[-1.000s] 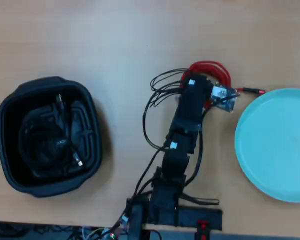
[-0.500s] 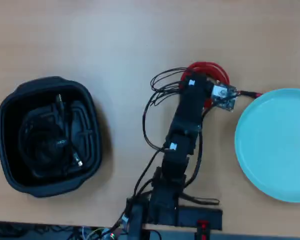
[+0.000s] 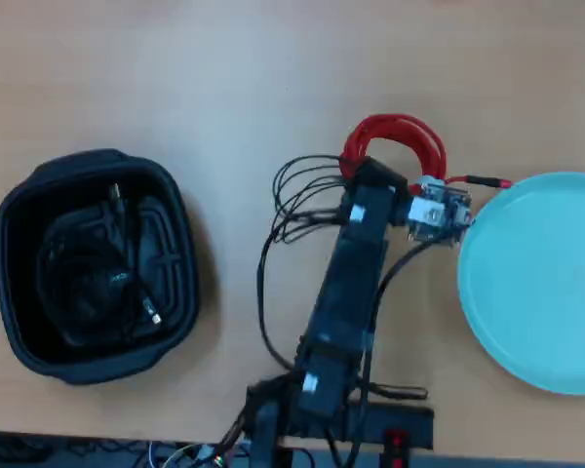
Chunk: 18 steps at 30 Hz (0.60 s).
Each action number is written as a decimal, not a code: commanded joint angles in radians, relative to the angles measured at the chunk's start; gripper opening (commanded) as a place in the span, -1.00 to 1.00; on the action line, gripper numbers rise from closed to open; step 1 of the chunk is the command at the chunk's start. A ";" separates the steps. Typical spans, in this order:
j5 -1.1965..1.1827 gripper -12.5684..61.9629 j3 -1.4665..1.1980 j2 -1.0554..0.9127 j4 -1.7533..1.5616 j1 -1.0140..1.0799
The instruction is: Put a black charging cable in a black bowl and put a red charging cable in a green bowl
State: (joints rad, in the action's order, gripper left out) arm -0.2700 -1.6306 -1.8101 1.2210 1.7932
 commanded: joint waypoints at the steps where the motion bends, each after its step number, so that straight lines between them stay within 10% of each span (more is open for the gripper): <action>1: 0.005 -0.86 0.032 -0.144 -0.043 -0.006; 18: 0.006 -0.86 -0.021 -0.227 -0.354 0.296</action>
State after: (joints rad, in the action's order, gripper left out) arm -0.2715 -1.7411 -1.9988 1.0508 2.0479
